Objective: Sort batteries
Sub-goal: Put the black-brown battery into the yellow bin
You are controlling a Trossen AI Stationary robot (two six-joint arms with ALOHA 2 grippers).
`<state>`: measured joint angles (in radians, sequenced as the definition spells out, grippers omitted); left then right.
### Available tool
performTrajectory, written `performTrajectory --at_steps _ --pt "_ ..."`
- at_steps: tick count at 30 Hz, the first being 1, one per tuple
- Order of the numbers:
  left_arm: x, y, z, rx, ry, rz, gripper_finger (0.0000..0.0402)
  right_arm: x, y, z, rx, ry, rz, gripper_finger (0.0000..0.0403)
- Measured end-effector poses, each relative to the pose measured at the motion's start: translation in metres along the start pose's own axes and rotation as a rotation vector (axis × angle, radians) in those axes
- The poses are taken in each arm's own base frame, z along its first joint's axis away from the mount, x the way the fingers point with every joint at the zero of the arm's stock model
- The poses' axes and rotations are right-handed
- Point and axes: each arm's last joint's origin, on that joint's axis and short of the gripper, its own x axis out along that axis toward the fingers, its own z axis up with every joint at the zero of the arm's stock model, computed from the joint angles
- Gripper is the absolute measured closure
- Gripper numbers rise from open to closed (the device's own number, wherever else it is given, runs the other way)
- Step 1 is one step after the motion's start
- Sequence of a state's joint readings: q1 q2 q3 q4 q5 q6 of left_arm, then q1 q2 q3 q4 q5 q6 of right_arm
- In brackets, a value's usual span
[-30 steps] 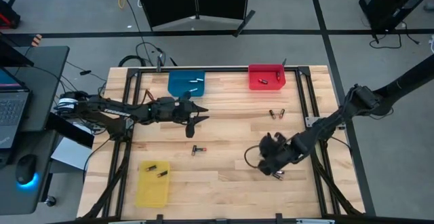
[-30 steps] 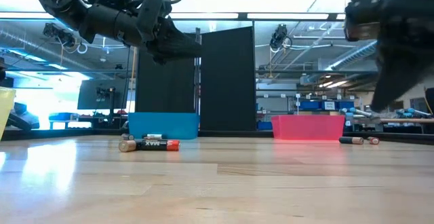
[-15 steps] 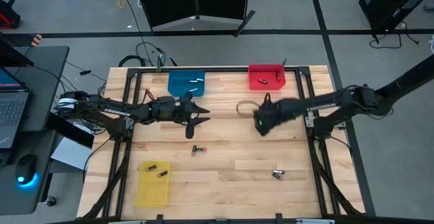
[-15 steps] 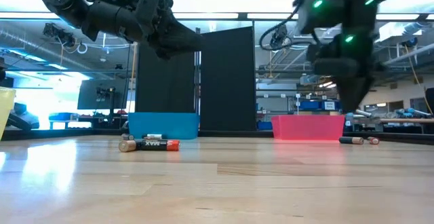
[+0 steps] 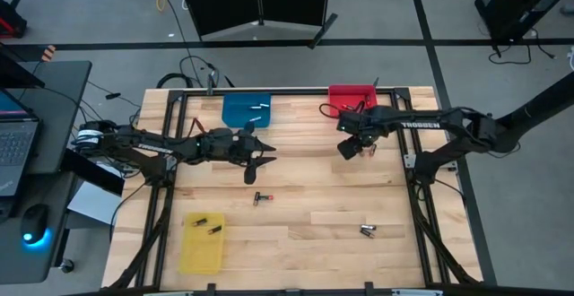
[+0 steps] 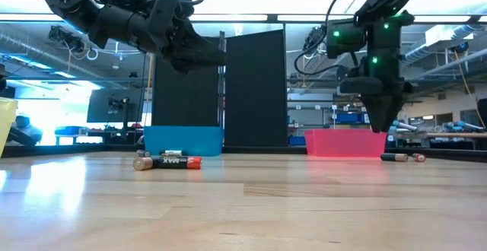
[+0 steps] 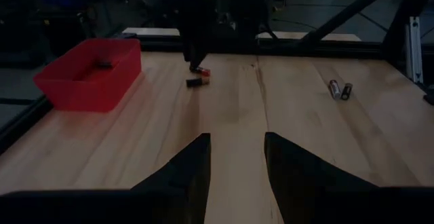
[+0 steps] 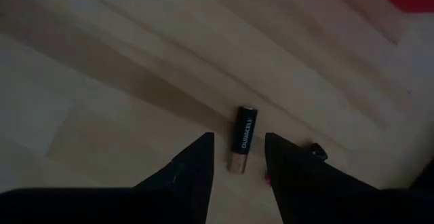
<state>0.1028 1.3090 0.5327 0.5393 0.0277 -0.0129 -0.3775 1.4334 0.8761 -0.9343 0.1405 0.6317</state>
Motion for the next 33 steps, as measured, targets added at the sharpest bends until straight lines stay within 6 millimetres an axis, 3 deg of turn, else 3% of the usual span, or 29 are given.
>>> performTrajectory --at_steps 9,17,23,28,33 --pt "0.0 -0.001 0.0 -0.024 0.002 -0.005 0.0255 0.038 0.001 -0.004 -0.044 0.059 0.008 0.026" --pt "0.0 -0.006 -0.001 -0.021 0.006 -0.023 0.0255 0.057 -0.004 0.0 -0.042 0.056 -0.003 0.026" --pt "0.0 -0.007 -0.002 -0.039 0.014 -0.019 0.0255 0.059 -0.006 0.001 -0.092 0.05 0.017 0.0284" --pt "0.0 -0.01 -0.002 -0.037 0.018 -0.028 0.0255 0.059 -0.002 0.0 -0.188 0.036 0.024 0.0346" --pt "-0.001 -0.013 0.002 -0.035 -0.04 -0.049 0.0255 0.053 0.013 -0.004 -0.297 -0.088 0.02 0.0347"
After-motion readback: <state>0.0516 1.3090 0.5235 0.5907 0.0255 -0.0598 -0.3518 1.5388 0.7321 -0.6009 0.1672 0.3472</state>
